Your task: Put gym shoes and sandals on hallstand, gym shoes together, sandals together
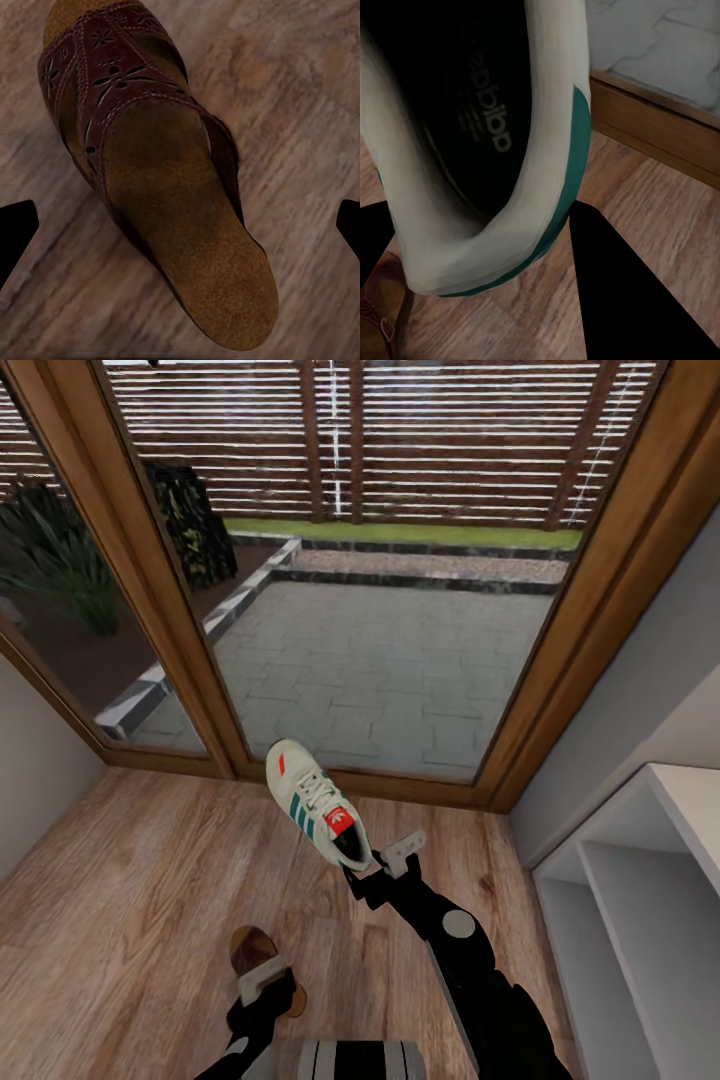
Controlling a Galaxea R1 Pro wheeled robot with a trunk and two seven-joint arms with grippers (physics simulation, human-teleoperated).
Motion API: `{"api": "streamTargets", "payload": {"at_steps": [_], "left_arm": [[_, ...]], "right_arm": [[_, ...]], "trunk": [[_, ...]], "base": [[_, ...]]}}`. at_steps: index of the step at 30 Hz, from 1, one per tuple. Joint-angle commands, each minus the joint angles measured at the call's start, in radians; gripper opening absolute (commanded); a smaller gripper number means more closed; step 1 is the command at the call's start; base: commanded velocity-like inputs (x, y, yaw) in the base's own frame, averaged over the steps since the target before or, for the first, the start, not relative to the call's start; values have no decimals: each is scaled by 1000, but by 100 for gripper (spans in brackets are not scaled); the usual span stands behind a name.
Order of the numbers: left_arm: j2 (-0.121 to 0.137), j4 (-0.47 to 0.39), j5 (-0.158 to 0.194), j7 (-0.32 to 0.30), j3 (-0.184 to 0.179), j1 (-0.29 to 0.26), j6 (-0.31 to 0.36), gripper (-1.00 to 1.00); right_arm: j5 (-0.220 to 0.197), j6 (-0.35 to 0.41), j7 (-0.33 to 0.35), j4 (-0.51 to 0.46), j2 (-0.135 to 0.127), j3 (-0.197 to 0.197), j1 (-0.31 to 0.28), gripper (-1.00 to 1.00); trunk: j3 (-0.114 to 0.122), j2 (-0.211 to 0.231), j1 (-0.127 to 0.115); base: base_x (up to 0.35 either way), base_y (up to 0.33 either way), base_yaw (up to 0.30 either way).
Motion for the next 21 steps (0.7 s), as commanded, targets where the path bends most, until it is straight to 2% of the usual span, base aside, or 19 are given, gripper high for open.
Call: {"api": "streamTargets", "payload": {"at_steps": [1,5,6,11,17,21], "left_arm": [[0,0,37,3,-5,0,-3,100],[0,-4,113,5,-6,0,-2,100],[0,-6,152,5,-7,0,-1,100],[0,-12,221,6,-9,-2,0,100],[0,-14,247,6,-10,-3,-1,100],[0,-15,251,4,-9,-3,-2,100]], "right_arm": [[8,5,7,-2,0,-1,0,-100],[8,5,7,-2,0,0,0,-100],[8,5,7,-2,0,0,0,-100],[8,5,7,-2,0,0,0,-100],[7,4,7,-2,0,1,0,-100],[7,4,7,-2,0,1,0,-100]], "trunk": [[-1,0,0],[-3,0,0],[-3,0,0],[-3,0,0],[-3,0,0],[-18,-1,1]], "base": [[0,0,0],[0,0,0],[0,0,0],[0,0,0],[0,0,0],[0,0,0]]}}
